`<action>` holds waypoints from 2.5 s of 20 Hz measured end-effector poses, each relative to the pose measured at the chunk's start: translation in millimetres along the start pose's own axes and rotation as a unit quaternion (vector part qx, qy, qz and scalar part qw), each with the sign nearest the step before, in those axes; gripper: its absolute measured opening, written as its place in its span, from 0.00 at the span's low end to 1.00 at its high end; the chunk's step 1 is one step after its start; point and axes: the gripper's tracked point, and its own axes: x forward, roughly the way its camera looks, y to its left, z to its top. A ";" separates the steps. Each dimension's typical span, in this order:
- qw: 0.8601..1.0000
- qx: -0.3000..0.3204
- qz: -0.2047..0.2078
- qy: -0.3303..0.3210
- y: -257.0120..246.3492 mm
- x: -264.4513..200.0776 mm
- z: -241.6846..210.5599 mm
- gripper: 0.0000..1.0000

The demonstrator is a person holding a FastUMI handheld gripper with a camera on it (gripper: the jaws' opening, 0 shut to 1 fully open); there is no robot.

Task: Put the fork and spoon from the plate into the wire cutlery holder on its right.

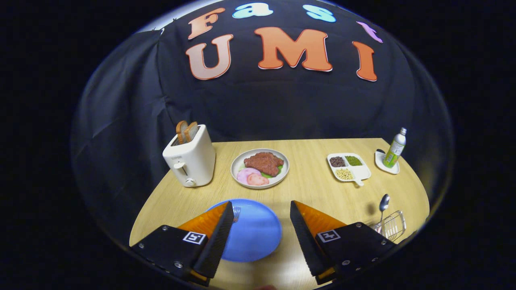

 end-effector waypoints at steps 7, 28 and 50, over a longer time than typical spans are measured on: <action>0.996 0.005 0.011 0.085 48.5 33.7 -71.2 0.85; 0.990 -0.002 0.021 0.136 44.8 49.5 -119.8 0.08; 0.987 0.035 -0.086 0.128 -228.1 -104.7 -55.9 0.08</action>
